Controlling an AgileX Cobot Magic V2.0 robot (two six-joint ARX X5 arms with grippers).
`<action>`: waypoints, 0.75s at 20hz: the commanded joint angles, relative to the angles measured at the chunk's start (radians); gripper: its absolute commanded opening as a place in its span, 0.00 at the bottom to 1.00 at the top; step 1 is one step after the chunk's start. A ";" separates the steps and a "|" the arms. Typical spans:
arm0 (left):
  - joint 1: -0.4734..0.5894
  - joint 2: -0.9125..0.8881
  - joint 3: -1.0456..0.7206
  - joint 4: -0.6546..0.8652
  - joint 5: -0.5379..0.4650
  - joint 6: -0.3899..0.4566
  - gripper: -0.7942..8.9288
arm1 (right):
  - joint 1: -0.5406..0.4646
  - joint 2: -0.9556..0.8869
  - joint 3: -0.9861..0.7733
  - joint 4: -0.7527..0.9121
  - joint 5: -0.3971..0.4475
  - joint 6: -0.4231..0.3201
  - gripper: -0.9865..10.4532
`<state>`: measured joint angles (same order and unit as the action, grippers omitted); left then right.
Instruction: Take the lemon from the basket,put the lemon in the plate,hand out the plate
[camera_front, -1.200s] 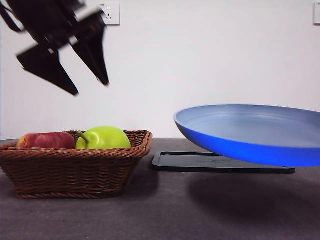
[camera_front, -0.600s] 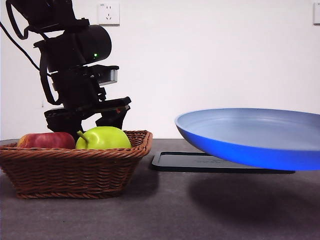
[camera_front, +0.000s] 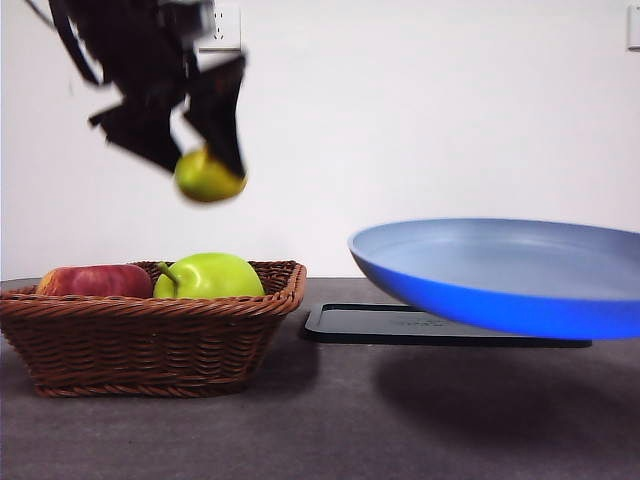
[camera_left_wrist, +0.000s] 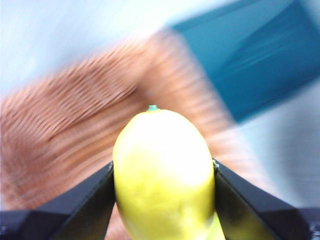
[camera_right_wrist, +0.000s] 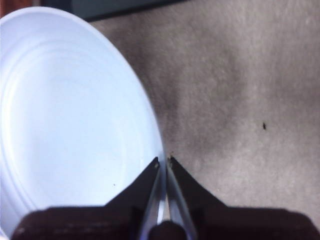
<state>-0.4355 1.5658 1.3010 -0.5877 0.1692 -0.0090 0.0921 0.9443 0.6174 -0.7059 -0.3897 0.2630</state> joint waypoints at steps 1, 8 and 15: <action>-0.055 -0.053 0.016 0.003 0.184 -0.040 0.34 | 0.003 0.031 0.014 0.019 -0.005 0.021 0.09; -0.483 -0.039 0.016 0.072 0.037 -0.039 0.34 | 0.003 0.064 0.014 0.024 -0.006 0.019 0.09; -0.640 0.141 0.016 0.182 -0.126 0.013 0.34 | 0.003 0.064 0.014 0.017 -0.006 0.017 0.09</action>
<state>-1.0630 1.6947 1.3010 -0.4183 0.0437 -0.0101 0.0921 1.0016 0.6174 -0.6968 -0.3901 0.2733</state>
